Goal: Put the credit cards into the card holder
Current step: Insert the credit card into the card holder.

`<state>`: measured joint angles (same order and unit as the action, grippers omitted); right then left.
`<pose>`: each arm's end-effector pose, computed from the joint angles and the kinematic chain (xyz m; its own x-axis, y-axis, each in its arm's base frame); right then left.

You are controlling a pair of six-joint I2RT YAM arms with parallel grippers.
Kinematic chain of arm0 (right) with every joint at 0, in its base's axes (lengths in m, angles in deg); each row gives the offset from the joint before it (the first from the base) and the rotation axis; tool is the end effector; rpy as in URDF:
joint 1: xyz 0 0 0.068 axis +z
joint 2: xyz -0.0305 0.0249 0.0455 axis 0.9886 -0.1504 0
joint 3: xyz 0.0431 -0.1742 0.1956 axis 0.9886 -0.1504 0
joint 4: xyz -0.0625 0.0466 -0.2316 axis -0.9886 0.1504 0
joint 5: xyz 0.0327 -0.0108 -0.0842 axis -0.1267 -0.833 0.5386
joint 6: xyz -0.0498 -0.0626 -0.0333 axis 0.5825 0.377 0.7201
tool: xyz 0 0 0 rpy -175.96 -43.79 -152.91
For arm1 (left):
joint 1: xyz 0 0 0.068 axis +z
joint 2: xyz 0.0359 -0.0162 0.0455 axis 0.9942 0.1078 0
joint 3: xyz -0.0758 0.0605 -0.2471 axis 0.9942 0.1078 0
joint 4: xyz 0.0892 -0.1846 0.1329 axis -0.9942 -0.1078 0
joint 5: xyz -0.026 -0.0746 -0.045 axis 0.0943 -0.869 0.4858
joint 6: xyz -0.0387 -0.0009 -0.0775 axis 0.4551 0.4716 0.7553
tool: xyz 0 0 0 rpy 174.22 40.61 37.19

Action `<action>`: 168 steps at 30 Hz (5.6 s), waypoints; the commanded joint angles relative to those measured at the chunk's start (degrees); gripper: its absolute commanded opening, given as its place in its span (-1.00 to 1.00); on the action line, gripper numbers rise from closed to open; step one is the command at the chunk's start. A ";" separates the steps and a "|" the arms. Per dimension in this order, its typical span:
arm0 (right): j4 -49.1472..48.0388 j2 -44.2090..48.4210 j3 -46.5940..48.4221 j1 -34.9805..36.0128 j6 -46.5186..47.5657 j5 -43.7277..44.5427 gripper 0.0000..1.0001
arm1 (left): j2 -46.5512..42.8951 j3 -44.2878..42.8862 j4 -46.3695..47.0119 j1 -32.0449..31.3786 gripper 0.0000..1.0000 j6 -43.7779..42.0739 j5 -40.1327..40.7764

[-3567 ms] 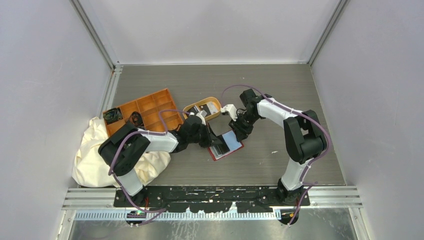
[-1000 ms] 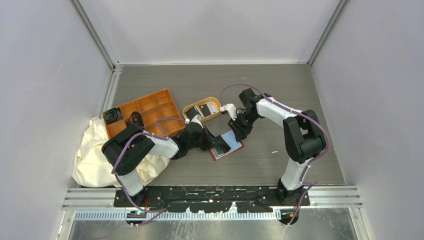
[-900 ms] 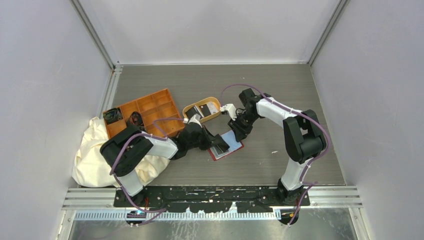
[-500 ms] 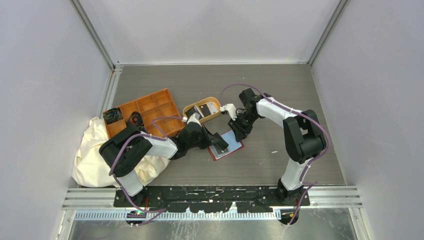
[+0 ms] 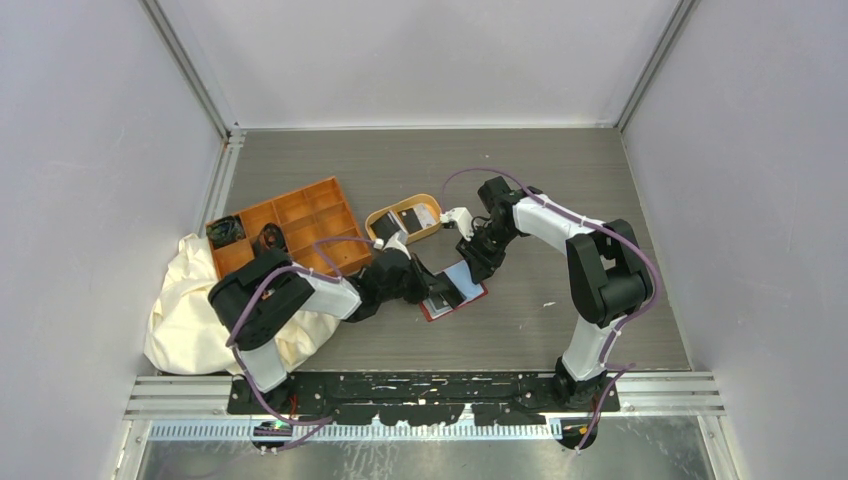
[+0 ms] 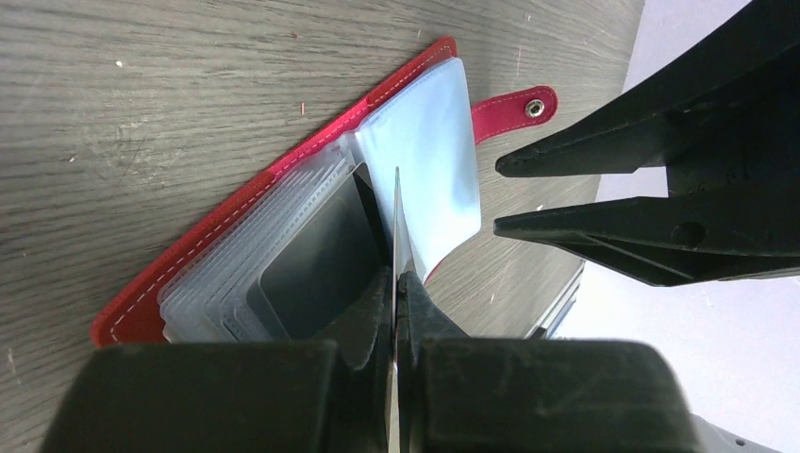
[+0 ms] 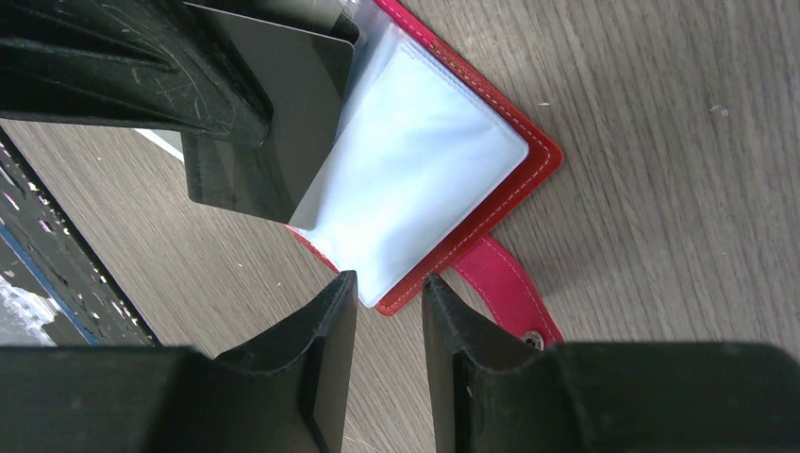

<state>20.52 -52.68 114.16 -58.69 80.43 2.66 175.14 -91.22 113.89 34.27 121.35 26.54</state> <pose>0.2781 0.1558 0.1458 -0.4846 -0.7768 -0.4022 -0.8722 0.3941 0.2897 0.2225 -0.2685 0.1101 -0.8586 -0.4599 -0.2264 -0.0794 0.5556 -0.8276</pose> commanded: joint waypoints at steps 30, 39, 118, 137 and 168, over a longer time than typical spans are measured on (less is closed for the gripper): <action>0.31 3.13 2.39 0.26 -1.75 -2.37 -0.21 | 8.19 -0.58 5.65 4.20 -0.94 -0.44 -7.50; -5.09 12.42 -3.52 3.15 1.93 -11.13 -0.20 | 9.62 0.29 8.81 5.06 -0.75 -0.07 -9.61; -16.12 3.93 -5.03 4.55 -9.93 8.89 -0.73 | 14.25 -5.20 -4.99 7.78 -1.00 3.81 -26.78; -15.38 3.60 -4.34 5.11 -11.56 7.43 -0.73 | 3.93 -12.38 -29.28 7.63 -0.76 -9.29 -19.89; -10.05 21.53 -18.93 6.16 19.00 -13.34 -0.11 | -0.07 -4.01 -19.55 -1.18 -0.66 -7.97 -22.05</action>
<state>10.99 -34.95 97.46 -54.61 90.74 -10.85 175.48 -96.03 96.99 33.81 115.71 4.94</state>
